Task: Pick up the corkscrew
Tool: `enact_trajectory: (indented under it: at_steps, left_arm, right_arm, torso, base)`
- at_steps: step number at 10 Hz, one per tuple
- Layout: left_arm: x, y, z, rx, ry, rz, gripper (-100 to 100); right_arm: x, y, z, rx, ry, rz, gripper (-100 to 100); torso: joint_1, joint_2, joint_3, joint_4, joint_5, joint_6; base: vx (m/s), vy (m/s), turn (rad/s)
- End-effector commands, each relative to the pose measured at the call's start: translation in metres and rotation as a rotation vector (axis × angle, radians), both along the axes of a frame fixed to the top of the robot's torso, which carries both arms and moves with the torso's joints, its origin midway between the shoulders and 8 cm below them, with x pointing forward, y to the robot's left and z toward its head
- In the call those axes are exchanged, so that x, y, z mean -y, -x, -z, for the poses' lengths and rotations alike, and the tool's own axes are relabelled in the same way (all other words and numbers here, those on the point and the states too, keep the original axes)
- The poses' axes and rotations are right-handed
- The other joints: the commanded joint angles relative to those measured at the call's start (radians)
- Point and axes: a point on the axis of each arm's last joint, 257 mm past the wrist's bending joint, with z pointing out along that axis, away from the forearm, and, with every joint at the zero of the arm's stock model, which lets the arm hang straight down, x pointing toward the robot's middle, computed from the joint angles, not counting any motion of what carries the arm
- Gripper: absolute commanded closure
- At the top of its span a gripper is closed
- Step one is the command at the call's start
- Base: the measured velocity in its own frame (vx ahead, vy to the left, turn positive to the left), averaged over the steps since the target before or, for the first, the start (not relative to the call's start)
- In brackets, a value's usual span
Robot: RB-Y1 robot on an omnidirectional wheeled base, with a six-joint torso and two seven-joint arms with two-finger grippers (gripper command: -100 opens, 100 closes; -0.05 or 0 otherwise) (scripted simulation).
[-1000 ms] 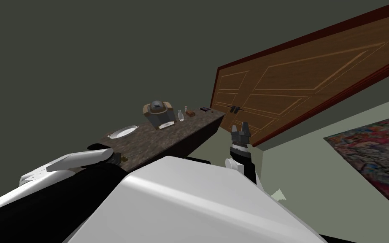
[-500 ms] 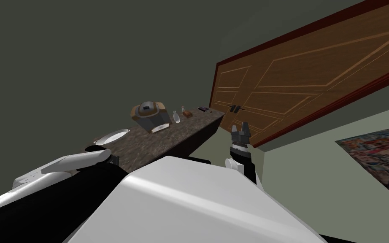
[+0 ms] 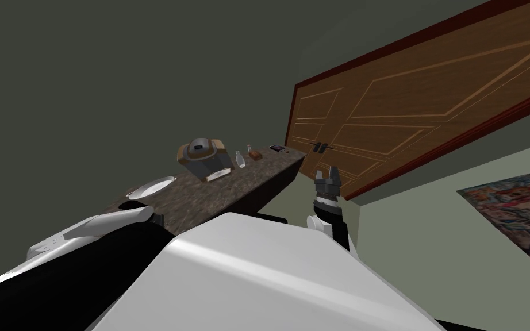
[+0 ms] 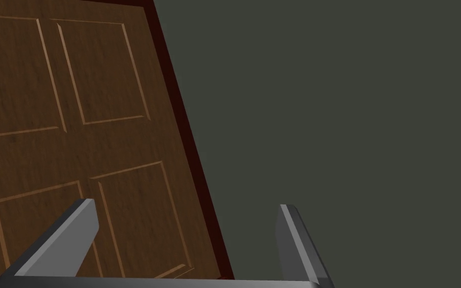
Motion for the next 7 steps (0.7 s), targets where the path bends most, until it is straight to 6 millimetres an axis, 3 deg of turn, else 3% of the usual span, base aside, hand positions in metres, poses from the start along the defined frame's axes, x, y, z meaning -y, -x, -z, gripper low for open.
enact_trajectory:
  at_steps: [1,3,4,5,6,7]
  left_arm:
    - [0.0,0.0,0.0,0.0,0.0,0.0,100]
    - [0.0,-0.001,0.0,0.001,-0.001,0.004,100]
    - [0.0,-0.001,-0.001,0.001,-0.001,0.004,0]
    - [-0.001,-0.006,-0.016,-0.002,-0.001,0.003,100]
    - [-0.001,-0.005,-0.008,0.0,-0.002,0.005,100]
    - [-0.001,-0.005,-0.01,0.0,-0.002,0.004,0]
  right_arm:
    - [0.0,0.0,0.0,0.0,0.0,0.0,0]
    - [0.0,0.0,0.0,0.0,0.0,0.0,0]
    - [0.0,0.0,0.0,0.0,0.0,0.0,0]
    - [0.0,0.0,0.0,0.0,0.0,0.0,0]
    - [0.0,0.0,0.0,0.0,0.0,0.0,0]
    - [0.0,0.0,0.0,0.0,0.0,0.0,0]
  torso:
    - [0.0,0.0,0.0,0.0,0.0,0.0]
    - [0.0,0.001,0.0,0.0,0.0,-0.002]
    - [0.0,0.001,0.0,0.0,0.0,-0.002]
    - [0.0,0.001,0.0,0.0,0.0,-0.002]
    - [-0.003,0.001,0.0,0.0,-0.001,-0.002]
    - [-0.002,0.001,0.0,0.0,0.0,-0.002]
  base:
    - [0.0,0.001,-0.02]
    - [0.0,0.0,0.0]
    - [0.0,0.0,0.0]
    - [0.0,-0.027,0.046]
    - [0.0,-0.015,0.014]
    - [0.0,0.0,0.0]
